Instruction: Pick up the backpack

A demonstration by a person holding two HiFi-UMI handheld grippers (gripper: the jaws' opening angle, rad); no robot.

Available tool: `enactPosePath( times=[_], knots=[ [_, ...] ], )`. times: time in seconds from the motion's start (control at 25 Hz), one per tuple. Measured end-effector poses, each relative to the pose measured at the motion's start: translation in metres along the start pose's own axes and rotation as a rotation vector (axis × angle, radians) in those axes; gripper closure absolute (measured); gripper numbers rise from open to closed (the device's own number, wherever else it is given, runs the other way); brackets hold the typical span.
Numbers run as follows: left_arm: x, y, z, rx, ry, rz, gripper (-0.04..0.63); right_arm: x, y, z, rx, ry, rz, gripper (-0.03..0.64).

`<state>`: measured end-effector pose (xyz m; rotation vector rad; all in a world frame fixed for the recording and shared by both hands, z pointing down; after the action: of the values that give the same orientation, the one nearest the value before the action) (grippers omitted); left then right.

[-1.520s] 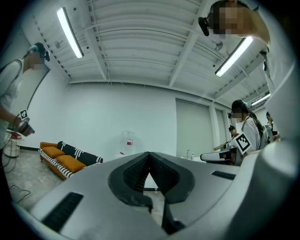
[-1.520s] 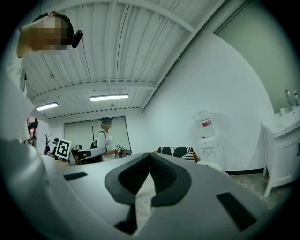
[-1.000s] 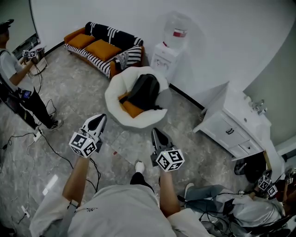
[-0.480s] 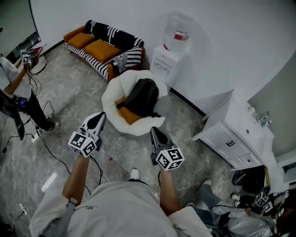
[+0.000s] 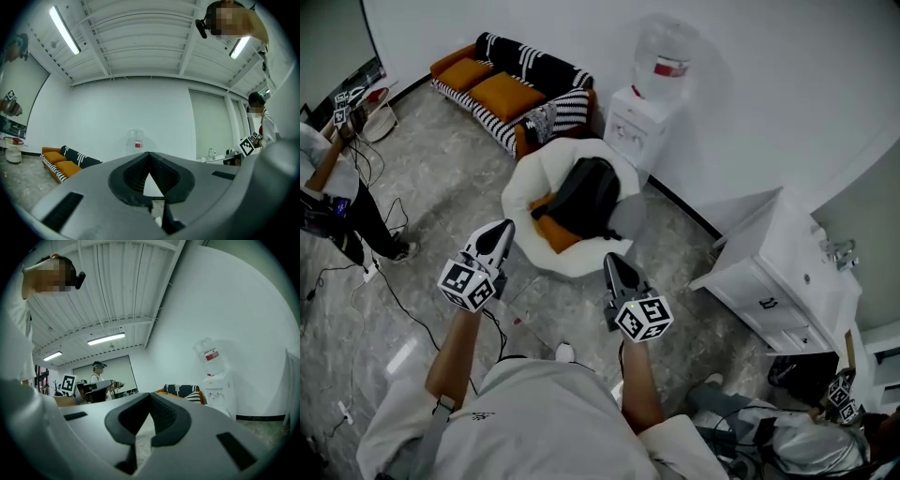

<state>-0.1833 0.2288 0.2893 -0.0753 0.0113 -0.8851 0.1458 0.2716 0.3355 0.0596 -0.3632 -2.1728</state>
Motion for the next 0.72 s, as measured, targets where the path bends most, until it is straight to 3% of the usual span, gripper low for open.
enactPosePath(
  times=[0.72],
  knots=[
    [0.063,-0.004,-0.001,-0.002,-0.066,0.007,0.594,0.019,0.05,-0.006,0.07,-0.024,0.005,0.611]
  ],
)
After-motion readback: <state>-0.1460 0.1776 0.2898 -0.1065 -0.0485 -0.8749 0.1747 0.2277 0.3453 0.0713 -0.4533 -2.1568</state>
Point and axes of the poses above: the fingertips, and each gripper's own axes: x forward along the fingers, y to its right, z out of its underside, the point moved 9 cm from there along -x, backward along the fingers, and after that the axes turned 6 degrees about -y, right-handed, at the moved point
